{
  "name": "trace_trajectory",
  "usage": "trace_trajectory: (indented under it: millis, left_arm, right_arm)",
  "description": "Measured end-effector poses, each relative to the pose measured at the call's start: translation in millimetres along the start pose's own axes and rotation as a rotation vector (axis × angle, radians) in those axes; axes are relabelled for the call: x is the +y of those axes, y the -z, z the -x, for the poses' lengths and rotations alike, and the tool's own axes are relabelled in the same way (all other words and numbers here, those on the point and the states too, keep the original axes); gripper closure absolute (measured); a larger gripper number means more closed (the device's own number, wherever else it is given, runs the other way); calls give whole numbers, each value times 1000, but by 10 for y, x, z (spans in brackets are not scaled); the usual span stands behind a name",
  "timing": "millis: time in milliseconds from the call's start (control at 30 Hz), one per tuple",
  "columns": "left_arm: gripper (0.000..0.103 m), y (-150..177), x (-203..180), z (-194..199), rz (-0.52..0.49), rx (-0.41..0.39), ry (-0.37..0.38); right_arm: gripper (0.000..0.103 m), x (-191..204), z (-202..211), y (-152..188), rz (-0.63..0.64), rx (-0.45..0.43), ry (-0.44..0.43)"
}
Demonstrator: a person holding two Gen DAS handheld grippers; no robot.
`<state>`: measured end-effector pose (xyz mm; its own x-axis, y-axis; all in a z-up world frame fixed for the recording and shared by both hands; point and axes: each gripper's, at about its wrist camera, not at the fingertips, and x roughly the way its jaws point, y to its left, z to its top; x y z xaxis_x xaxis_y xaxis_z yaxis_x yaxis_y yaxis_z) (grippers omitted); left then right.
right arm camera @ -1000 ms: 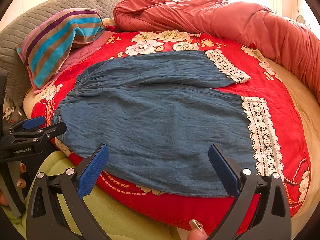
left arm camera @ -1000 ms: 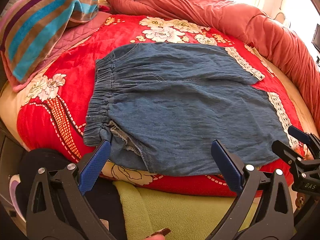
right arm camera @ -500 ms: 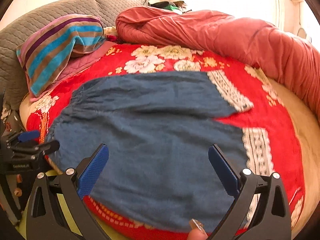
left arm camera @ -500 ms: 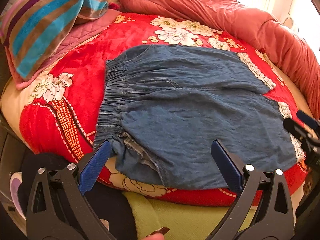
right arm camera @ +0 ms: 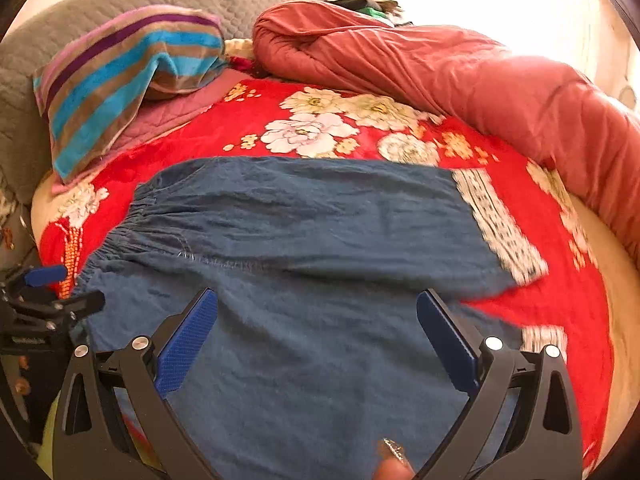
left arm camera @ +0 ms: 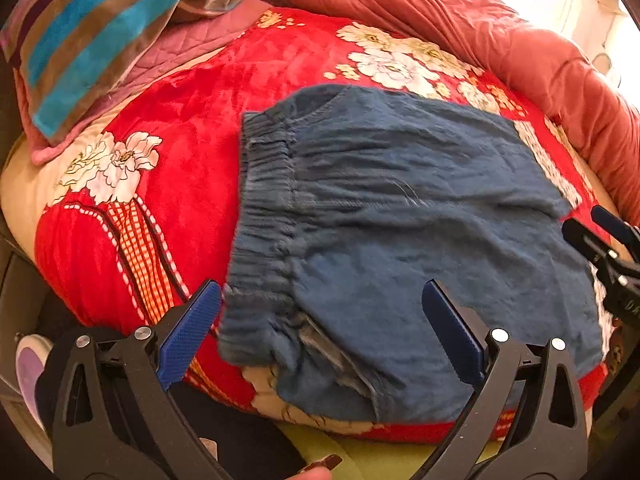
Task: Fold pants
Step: 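Move both grippers down to the elastic waistband of the denim pants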
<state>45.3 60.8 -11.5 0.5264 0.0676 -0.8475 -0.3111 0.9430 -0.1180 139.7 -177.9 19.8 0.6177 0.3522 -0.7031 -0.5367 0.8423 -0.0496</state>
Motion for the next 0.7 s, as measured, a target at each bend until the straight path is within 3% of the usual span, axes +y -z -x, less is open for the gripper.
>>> trace_trajectory:
  millis: [367, 700]
  left_arm:
    - [8, -417, 361, -218, 83, 0, 0]
    - [8, -837, 485, -463, 64, -2, -59]
  right_arm:
    - [4, 97, -402, -467, 73, -1, -14]
    - [4, 123, -932, -805, 88, 82, -92]
